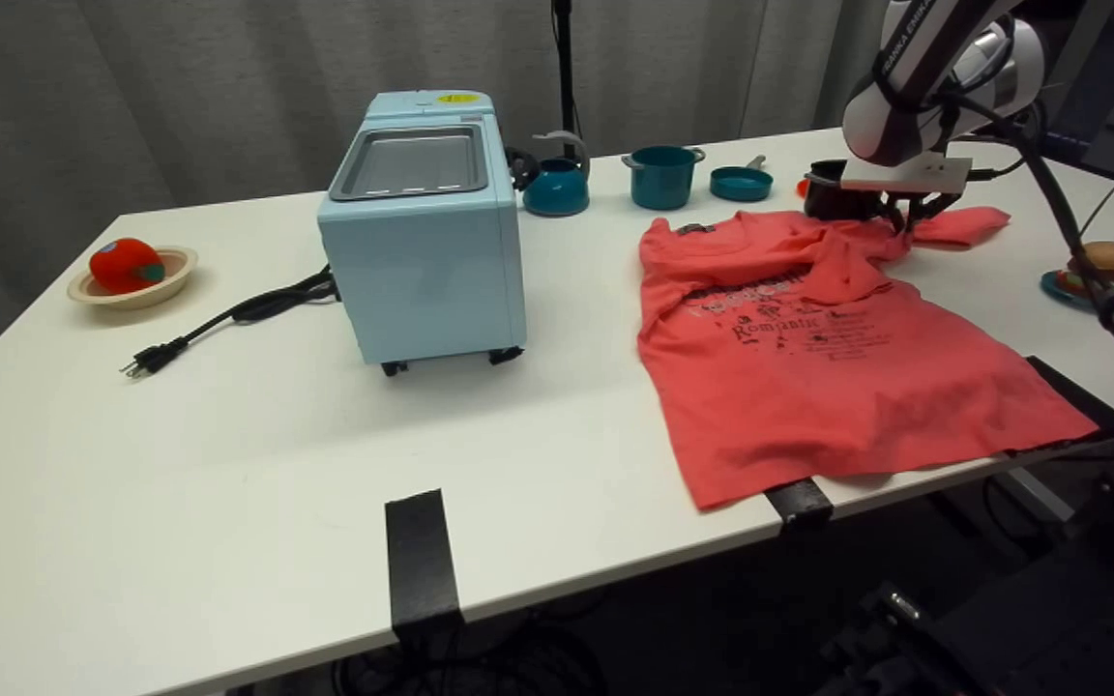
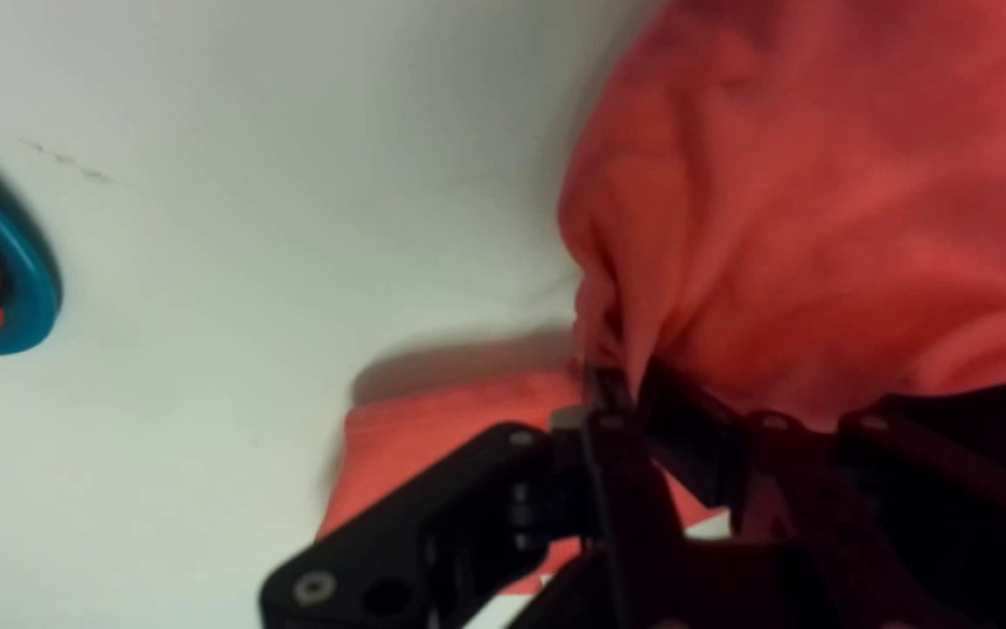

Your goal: Fold the sweatshirt

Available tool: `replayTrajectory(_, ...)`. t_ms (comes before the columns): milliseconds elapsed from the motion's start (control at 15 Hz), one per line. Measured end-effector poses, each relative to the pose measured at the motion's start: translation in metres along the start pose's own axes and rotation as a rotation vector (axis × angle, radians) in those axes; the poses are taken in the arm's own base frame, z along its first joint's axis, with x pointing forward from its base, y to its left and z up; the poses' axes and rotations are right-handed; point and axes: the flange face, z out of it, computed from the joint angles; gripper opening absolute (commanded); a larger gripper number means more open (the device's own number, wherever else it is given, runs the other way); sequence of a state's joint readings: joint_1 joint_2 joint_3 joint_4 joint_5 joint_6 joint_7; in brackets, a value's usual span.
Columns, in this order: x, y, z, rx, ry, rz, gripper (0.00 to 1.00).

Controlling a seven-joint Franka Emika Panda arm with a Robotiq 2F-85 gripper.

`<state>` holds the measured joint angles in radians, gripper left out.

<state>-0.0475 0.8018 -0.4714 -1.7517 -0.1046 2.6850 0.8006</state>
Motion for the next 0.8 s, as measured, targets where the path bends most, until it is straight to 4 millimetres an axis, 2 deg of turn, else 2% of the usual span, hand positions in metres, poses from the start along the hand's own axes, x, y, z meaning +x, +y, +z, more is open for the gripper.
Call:
replayTrajectory(200, 0.003, -0.006, -0.032, 0.024, 0.032, -0.015, 0.03)
replayTrajectory(467, 0.000, -0.019, -0.090, 0.080, 0.059, -0.064, 0.03)
replayTrajectory(800, -0.030, -0.043, -0.150, 0.139, -0.002, -0.174, 0.03)
